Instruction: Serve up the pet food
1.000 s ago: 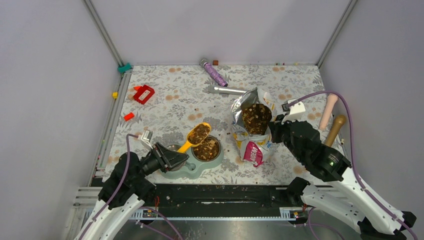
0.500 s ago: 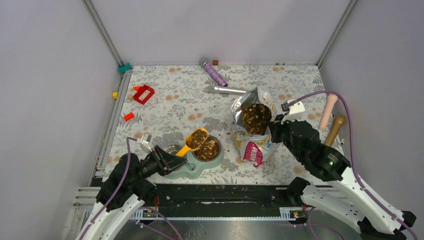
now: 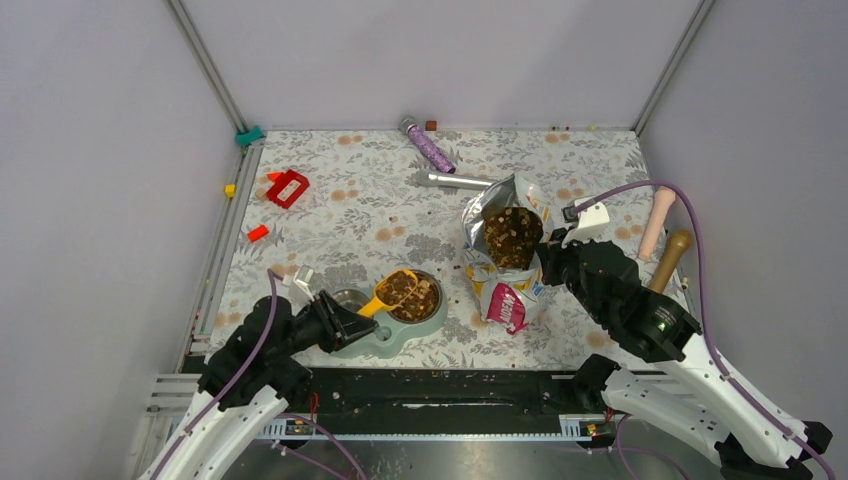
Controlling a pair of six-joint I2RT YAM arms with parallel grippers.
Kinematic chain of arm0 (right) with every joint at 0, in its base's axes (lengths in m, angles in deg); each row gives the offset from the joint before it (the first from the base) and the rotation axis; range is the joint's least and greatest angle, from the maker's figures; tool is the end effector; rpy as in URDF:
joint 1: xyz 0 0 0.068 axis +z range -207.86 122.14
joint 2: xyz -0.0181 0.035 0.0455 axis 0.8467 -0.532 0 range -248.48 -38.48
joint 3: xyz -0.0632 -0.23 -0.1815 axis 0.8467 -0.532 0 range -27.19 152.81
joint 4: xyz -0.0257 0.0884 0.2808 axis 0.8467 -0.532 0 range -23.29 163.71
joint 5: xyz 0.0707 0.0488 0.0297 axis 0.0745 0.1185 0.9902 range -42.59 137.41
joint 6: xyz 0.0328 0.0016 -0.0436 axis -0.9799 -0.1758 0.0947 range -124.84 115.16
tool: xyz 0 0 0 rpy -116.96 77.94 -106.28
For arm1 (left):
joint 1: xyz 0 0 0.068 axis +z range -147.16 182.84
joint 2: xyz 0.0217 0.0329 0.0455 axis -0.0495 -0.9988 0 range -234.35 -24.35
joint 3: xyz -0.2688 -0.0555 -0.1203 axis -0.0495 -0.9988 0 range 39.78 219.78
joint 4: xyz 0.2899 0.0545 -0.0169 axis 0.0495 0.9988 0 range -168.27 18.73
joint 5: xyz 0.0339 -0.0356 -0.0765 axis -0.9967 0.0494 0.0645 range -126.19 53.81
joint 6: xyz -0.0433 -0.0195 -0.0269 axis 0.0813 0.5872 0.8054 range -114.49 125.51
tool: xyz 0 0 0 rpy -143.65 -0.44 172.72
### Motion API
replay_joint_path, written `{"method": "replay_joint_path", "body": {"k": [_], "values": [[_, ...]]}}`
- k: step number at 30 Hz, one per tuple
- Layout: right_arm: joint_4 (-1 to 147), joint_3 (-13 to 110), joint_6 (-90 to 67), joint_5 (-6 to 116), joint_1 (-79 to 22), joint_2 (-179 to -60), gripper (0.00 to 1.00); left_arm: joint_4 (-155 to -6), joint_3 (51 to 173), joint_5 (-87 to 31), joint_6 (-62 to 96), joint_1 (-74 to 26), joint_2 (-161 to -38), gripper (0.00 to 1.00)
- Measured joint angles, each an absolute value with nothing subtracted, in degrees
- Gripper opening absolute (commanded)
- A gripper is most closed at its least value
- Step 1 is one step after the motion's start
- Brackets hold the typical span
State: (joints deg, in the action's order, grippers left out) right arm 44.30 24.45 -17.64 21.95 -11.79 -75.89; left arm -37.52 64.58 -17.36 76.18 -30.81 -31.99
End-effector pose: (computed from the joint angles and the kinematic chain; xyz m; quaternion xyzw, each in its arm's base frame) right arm 0.1149 0.0966 0.3898 -0.0935 0.7807 0.1388 0.6021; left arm 0.0612 -0.0548 0.2490 -0.1772 0.8112 -0.5106 0.2233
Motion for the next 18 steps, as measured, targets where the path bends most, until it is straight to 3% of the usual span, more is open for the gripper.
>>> {"method": "replay_joint_path", "body": {"k": [18], "values": [[44.5, 24.5, -17.1, 23.1, -11.8, -76.6, 0.0, -33.8, 66.5, -17.3, 74.2, -30.8, -33.1, 0.0]]}}
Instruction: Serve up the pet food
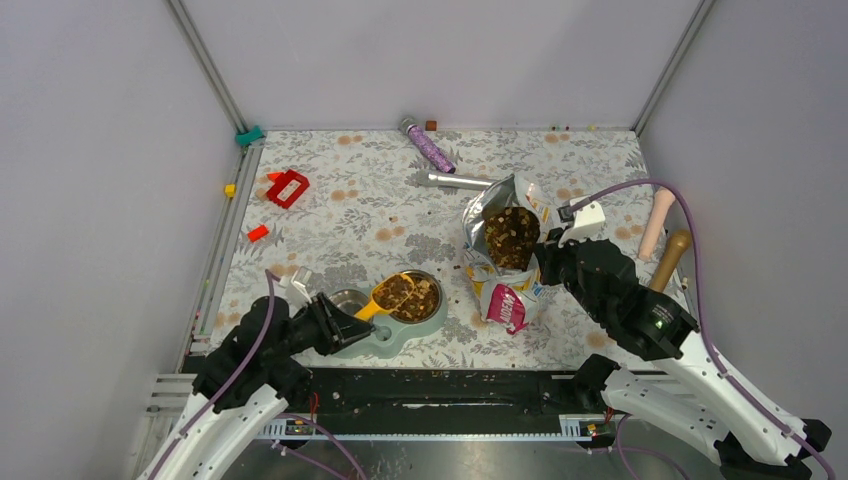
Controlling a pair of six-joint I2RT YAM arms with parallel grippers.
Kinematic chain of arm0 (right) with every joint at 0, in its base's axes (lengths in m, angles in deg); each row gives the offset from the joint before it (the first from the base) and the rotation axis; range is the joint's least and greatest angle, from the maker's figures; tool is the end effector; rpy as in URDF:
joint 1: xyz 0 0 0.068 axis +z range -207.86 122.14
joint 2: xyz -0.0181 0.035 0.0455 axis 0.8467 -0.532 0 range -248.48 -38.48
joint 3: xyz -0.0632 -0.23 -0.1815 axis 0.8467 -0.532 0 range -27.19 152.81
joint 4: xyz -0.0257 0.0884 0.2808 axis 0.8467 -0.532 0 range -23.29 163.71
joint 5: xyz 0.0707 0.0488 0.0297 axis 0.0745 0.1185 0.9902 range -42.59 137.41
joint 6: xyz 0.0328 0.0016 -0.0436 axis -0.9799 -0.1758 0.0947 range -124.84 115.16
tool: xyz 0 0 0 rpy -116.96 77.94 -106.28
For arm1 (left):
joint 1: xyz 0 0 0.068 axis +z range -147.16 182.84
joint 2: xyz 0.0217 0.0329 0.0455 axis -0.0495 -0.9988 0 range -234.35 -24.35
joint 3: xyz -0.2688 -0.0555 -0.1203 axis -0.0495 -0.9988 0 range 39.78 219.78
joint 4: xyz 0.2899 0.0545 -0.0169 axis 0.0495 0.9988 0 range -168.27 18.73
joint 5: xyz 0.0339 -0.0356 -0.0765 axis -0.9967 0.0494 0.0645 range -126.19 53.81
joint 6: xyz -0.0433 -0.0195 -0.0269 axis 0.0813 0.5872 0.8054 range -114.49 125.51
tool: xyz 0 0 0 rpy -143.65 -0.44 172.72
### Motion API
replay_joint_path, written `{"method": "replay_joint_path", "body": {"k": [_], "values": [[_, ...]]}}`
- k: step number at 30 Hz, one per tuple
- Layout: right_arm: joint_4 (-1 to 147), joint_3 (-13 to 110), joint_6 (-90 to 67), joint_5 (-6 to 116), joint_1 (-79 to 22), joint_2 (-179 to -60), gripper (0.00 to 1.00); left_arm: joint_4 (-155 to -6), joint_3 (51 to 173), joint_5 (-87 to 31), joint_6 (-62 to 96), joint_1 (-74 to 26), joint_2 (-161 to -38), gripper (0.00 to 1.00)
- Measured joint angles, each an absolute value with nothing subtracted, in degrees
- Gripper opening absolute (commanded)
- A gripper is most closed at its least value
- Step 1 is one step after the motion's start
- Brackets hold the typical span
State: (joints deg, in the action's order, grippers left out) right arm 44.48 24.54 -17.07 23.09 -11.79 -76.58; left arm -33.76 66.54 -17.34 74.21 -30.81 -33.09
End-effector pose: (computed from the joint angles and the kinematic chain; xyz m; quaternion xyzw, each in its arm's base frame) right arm 0.1169 0.0996 0.3891 -0.1048 0.7820 0.1413 0.5979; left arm 0.0582 -0.0528 0.2533 -0.1705 0.8259 -0.4917 0.2170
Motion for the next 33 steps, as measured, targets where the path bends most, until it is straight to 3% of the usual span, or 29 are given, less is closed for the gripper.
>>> {"method": "replay_joint_path", "body": {"k": [33], "values": [[44.3, 24.7, -17.1, 23.0, -11.8, -76.7, 0.0, -5.3, 78.7, -31.6, 75.3, -30.8, -24.8, 0.0]]}}
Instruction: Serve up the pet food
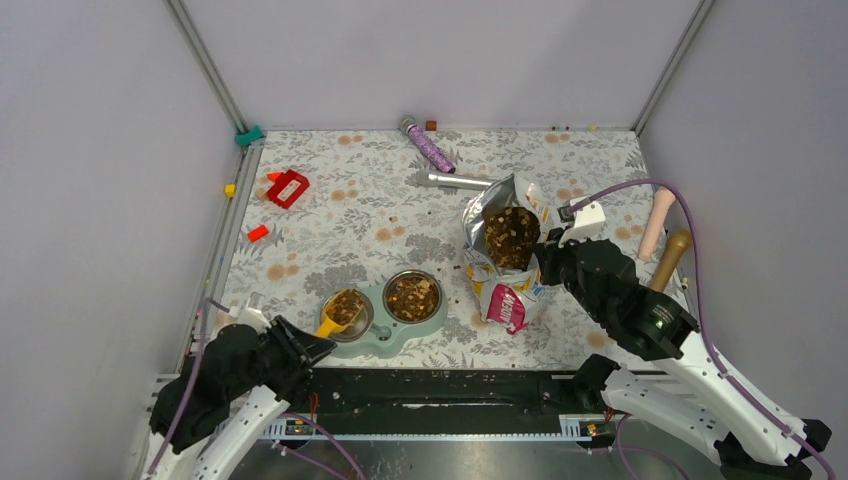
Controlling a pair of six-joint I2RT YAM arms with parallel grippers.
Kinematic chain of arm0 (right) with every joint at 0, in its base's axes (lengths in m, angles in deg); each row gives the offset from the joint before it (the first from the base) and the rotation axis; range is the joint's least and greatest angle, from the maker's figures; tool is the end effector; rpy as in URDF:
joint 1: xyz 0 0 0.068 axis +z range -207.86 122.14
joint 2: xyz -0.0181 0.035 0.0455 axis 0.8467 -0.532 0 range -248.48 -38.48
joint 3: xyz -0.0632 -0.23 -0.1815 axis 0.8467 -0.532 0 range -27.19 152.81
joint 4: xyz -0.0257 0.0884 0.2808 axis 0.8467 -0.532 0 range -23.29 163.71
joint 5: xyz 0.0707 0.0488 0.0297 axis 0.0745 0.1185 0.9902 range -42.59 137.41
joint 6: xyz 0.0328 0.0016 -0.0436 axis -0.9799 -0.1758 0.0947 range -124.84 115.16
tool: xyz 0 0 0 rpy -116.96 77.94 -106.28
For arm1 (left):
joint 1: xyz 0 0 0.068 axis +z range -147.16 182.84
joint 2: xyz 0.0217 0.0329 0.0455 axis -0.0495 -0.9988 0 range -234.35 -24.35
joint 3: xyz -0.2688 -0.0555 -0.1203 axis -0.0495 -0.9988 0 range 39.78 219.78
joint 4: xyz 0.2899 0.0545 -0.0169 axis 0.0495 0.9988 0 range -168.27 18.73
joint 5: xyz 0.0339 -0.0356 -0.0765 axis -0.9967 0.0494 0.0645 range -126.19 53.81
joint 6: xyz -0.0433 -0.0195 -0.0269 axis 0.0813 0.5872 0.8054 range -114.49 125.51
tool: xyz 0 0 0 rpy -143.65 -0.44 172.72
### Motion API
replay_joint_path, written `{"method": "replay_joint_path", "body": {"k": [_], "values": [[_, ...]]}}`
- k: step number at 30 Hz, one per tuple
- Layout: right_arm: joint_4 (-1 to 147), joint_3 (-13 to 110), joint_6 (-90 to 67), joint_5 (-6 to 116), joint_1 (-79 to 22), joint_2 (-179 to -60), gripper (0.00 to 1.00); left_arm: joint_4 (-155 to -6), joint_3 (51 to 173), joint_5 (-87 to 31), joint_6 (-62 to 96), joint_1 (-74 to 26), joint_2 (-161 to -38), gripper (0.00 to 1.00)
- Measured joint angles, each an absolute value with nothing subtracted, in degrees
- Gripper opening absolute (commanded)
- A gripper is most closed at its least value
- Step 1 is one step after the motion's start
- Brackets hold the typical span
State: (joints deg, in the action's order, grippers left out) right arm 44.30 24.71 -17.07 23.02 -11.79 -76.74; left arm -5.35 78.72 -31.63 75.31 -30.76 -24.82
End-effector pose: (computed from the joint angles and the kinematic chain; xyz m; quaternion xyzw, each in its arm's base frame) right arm 0.1172 0.0998 0.3894 -0.1049 0.7828 0.1402 0.5971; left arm 0.0003 -0.0036 0.2751 -0.2571 0.8461 -0.3872 0.2610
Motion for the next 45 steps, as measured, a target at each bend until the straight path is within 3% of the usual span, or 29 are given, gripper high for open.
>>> {"method": "replay_joint_path", "body": {"k": [12, 27, 45], "values": [[44.4, 24.7, -17.0, 23.0, -11.8, -77.0, 0.0, 4.7, 83.3, -34.3, 80.5, -30.8, -24.8, 0.0], [44.4, 24.7, -17.0, 22.8, -11.8, -77.1, 0.0, 2.6, 81.6, -33.6, 80.7, -30.8, -25.1, 0.0], [44.5, 24.7, -17.0, 22.2, -11.8, -77.2, 0.0, 2.8, 81.7, -32.8, 78.6, -30.8, -36.3, 0.0]]}}
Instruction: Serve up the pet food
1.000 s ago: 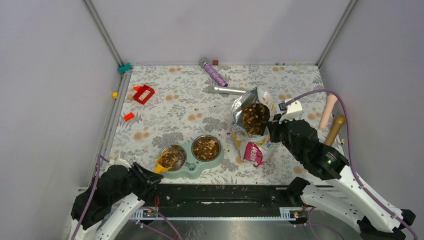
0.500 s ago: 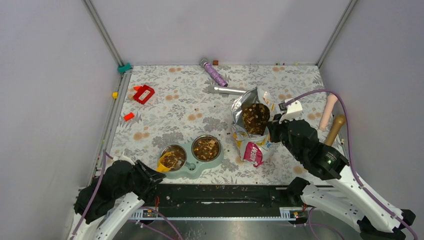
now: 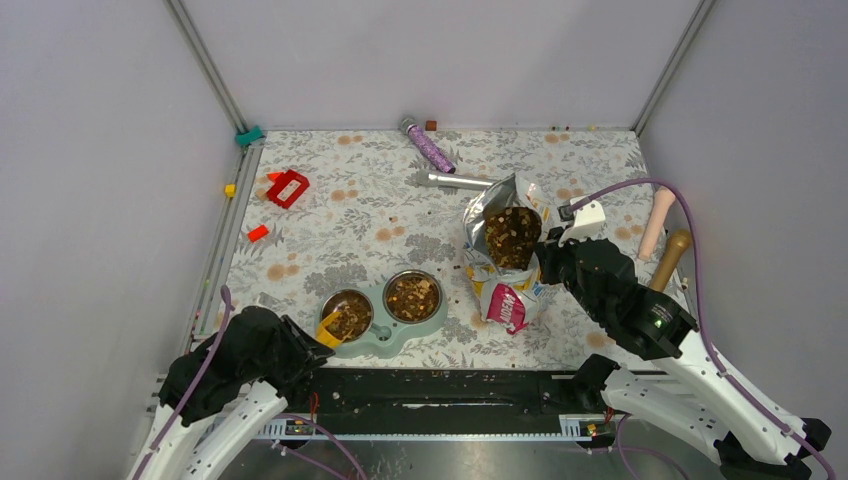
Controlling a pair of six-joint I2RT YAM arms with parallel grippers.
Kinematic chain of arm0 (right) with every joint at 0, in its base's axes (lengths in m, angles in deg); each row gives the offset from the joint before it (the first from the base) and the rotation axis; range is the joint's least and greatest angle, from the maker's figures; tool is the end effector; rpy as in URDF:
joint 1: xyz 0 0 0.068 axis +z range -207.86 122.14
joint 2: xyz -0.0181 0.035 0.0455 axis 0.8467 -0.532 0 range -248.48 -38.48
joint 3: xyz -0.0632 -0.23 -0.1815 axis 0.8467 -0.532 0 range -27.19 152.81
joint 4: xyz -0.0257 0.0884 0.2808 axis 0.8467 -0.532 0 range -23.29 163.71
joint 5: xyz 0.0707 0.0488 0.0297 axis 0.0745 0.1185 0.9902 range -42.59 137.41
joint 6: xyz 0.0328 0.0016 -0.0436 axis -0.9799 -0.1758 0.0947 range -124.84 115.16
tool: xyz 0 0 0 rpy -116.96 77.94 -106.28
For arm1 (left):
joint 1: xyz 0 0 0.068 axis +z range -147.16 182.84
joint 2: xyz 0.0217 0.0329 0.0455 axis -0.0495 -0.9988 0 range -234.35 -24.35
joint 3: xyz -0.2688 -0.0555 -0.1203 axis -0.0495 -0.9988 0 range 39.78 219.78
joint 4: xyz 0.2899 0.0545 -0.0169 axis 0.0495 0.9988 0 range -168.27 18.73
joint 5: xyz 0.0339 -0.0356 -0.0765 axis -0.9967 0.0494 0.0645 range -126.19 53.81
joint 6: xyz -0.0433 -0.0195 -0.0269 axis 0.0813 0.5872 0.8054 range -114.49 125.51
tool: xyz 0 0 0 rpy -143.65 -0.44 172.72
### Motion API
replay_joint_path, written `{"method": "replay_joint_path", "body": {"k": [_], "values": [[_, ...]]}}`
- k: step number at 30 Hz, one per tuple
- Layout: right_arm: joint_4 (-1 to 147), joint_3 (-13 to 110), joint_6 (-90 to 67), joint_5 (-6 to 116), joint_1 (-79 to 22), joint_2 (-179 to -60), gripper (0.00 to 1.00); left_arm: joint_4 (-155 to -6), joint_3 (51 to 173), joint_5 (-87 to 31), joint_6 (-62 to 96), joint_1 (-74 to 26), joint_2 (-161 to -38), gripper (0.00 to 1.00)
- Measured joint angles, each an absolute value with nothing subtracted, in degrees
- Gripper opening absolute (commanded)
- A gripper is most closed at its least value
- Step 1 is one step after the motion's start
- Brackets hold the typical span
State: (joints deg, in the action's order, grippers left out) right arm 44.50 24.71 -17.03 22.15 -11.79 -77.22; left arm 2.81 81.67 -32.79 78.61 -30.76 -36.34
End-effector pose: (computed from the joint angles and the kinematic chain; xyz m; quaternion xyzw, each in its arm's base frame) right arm 0.1191 0.1011 0.3887 -0.1013 0.7841 0.1331 0.5977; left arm 0.0136 -0.0115 0.2800 -0.3093 0.8906 -0.2832 0.1758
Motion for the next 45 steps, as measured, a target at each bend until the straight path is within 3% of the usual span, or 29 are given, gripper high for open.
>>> {"method": "replay_joint_path", "body": {"k": [45], "values": [[44.8, 24.7, -17.1, 19.9, -11.8, -77.1, 0.0, 7.3, 90.7, -31.2, 74.9, -30.8, -57.2, 0.0]]}}
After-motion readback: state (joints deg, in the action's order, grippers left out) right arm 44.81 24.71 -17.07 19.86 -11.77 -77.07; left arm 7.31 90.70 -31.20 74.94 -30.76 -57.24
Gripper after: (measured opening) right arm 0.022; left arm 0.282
